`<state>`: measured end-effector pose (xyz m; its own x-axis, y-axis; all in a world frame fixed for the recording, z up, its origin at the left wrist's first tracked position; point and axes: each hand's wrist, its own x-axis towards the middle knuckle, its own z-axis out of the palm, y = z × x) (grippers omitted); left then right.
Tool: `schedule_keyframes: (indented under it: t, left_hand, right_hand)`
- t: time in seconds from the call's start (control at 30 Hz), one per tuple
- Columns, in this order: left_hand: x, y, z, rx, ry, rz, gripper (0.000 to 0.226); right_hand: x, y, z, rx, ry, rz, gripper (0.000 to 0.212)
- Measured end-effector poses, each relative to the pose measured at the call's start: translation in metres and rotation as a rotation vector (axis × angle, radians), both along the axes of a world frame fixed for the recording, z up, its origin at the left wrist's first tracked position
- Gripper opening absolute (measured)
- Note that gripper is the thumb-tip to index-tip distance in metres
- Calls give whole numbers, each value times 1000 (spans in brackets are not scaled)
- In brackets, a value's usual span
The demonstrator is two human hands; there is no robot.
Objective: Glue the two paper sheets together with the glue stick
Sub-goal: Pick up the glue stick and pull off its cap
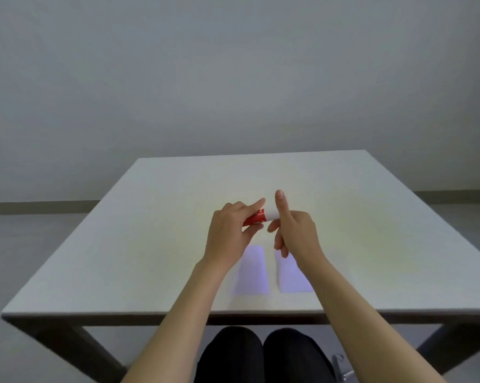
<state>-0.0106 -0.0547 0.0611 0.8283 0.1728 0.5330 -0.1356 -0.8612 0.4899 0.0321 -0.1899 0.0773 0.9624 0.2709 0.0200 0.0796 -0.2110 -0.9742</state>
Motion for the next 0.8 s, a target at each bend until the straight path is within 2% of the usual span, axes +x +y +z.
schedule_keyframes:
  t: [0.07, 0.17, 0.27, 0.3, 0.37, 0.43, 0.5, 0.53, 0.57, 0.7, 0.73, 0.8]
  left_hand:
    - [-1, -2, 3, 3, -22, -5, 47]
    - [-2, -3, 3, -15, -6, 4, 47]
    - [-3, -5, 1, -20, 4, -7, 47]
    - [-2, -6, 1, -17, 3, -21, 47]
    - [-2, -10, 1, -8, -1, -51, 47]
    - [-1, -14, -1, -16, -10, -64, 48]
    - [0, -13, -2, -39, -22, -43, 48]
    - [0, -11, -4, -53, -29, -29, 48]
    - [0, -10, -5, -61, -34, -20, 49]
    - [-2, -16, -7, -23, -11, -59, 49]
    - [-3, -18, -7, -20, -5, -65, 49]
    - [-3, -18, -8, -33, 7, -52, 48]
  right_hand:
    - [4, -2, 0, 37, 38, 32, 60]
    - [10, -15, 1, 136, 86, 284, 26]
    - [13, -25, 5, 34, 138, 390, 38]
    - [12, -25, 7, -21, 155, 365, 35]
    - [14, -20, 10, -70, 133, 256, 48]
    - [15, -18, 11, -70, 41, 204, 39]
    - [16, -19, 11, -45, -14, 272, 16]
    - [16, -20, 12, -55, -21, 317, 13]
    - [14, -21, 12, -82, -19, 326, 19]
    - [14, -21, 10, -206, -89, 85, 36]
    - [15, -22, 8, -220, -126, 90, 33]
    - [15, -28, 8, -194, -137, 211, 10]
